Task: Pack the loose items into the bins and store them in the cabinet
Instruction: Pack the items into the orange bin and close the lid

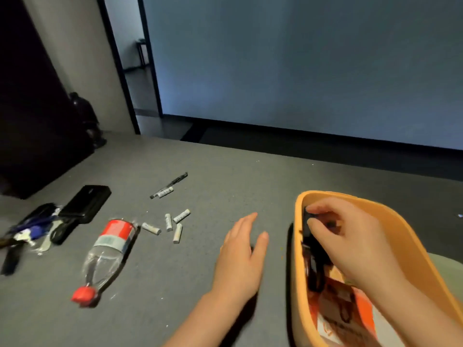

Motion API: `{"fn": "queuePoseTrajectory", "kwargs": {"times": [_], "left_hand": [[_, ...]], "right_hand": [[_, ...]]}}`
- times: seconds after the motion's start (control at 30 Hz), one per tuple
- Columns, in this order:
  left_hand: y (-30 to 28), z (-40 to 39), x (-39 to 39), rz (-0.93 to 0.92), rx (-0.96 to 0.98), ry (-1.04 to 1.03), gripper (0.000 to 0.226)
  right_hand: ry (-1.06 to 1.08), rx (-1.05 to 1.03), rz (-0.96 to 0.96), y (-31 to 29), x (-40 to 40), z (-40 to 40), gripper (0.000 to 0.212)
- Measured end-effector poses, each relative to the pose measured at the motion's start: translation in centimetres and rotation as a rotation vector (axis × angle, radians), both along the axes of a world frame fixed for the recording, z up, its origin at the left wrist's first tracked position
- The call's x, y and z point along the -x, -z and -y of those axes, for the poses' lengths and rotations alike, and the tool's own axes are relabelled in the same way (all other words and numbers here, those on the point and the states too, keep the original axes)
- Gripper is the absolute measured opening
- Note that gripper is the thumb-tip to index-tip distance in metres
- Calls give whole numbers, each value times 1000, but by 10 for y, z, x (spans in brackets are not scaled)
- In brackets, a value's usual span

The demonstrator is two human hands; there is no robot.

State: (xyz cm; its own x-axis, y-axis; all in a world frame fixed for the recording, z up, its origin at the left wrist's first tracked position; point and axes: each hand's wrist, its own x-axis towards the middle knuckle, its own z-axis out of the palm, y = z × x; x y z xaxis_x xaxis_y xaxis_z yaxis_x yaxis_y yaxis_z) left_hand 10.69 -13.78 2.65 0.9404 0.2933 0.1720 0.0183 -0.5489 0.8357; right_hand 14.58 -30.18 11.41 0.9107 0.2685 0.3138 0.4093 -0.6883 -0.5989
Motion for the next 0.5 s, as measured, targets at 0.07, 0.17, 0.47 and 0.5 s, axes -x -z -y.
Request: {"fn": "queuePoseTrajectory", "kwargs": {"times": [0.07, 0.17, 0.47, 0.5], "left_hand": [[10, -45, 9, -25, -25, -135, 44], [22, -107, 28, -88, -106, -254, 43], [27, -212, 39, -217, -464, -262, 47], [27, -217, 34, -244, -547, -230, 49]], "right_hand": [[-114, -142, -42, 0, 29, -36, 15], [-239, -142, -161, 33, 58, -90, 12], [-256, 168, -349, 121, 17, -206, 54], [-250, 173, -341, 124, 8, -218, 57]]}}
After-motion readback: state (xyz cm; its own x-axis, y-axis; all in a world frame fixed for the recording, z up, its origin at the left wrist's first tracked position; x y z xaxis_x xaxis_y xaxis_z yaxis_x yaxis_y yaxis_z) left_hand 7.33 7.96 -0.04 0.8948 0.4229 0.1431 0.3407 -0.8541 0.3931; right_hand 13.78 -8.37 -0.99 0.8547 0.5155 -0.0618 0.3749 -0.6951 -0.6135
